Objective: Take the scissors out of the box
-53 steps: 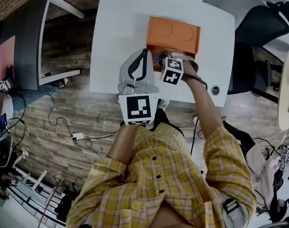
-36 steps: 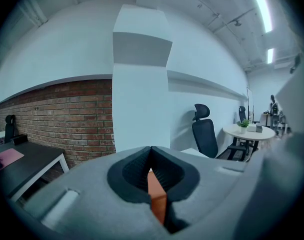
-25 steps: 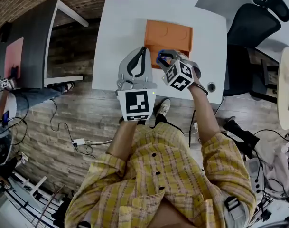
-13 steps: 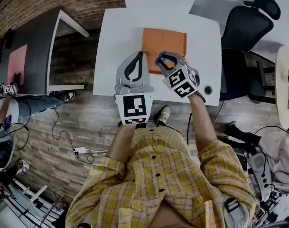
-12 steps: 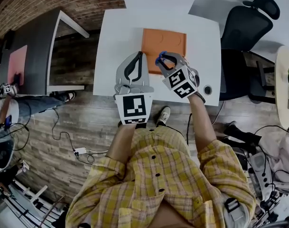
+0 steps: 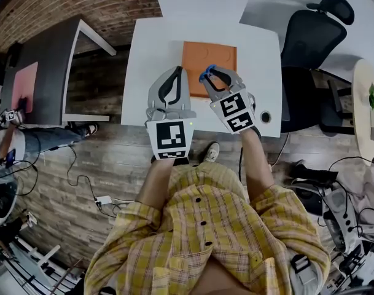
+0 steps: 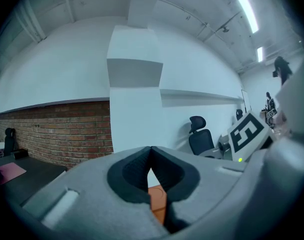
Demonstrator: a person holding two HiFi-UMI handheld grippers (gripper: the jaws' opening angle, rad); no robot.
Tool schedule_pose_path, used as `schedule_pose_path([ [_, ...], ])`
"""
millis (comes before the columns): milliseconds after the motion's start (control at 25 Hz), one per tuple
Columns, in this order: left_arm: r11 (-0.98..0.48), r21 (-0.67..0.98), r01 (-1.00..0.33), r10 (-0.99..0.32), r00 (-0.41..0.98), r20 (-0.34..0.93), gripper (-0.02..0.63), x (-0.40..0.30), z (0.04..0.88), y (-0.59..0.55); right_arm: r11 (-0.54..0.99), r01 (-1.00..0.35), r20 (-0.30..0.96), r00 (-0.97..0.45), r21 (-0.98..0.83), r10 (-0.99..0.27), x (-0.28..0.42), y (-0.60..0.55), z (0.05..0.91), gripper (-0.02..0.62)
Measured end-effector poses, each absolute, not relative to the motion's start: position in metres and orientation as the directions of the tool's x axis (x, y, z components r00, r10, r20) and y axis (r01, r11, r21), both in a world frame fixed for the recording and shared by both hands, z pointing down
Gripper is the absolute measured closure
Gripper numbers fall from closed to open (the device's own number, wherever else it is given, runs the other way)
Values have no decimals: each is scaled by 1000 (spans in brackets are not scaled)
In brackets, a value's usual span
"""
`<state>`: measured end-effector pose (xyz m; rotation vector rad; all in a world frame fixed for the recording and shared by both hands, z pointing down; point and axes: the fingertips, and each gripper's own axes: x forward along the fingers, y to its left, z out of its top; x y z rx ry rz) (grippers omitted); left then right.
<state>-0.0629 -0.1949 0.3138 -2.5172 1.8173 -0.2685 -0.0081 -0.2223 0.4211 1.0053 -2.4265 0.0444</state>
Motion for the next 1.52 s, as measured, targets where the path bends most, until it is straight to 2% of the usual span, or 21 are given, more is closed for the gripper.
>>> schedule_pose_path([
  [680,-331,-74,-941,-943,328,60,606,-65,291,-183,571,-810,247,-530,137,-811,-1,-210,343,505],
  [1520,-350,-66,-935,-937,349,13,606,-48,270,-174,493,-863,106,-483,111,-869,19,-193,282,505],
])
